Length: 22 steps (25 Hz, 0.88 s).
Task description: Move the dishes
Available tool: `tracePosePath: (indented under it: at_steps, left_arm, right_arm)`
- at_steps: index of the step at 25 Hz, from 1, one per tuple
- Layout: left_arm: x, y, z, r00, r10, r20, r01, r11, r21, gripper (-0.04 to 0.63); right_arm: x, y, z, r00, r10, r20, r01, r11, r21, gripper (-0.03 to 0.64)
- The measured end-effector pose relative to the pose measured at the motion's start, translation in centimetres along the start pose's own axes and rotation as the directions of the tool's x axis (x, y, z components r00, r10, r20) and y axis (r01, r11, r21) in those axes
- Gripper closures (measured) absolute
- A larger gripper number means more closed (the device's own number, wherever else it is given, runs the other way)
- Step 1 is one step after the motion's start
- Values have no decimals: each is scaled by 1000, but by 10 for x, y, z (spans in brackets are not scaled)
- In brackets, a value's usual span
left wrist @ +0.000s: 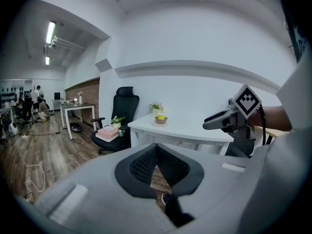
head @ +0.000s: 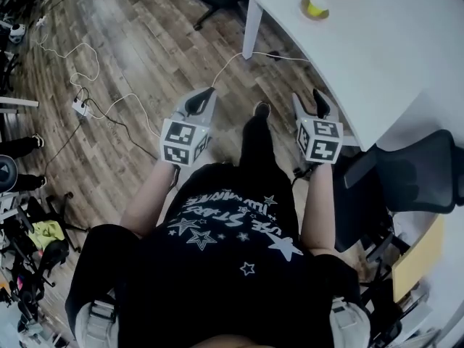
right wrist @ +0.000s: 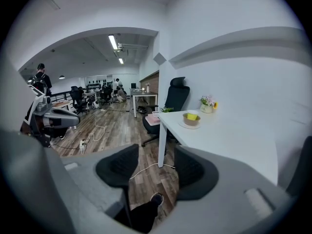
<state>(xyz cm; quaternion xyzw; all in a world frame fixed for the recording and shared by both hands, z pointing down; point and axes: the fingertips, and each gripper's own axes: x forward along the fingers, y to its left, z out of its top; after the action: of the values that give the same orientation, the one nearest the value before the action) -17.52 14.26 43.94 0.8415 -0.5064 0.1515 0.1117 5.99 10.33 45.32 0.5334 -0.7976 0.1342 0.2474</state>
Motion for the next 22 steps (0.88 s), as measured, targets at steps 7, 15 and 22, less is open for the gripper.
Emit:
tracePosePath:
  at_steps: [7,15,22]
  left_arm:
    - [67,28,23,1000,18,-21,-18,1000,12,584]
    - [174,55,64,998,52,-31,-52,999,-1,584]
    - [253,70,97,997,60,-52,-61,998,-17,584]
  right_arm:
    - [72,-53,21,998,-27,-57,24,998,-59,382]
    - [167,-131,70,997,-20,-72,15,997,-75,382]
    - [234,-176,112,995,13,-98,-27,989,-148,382]
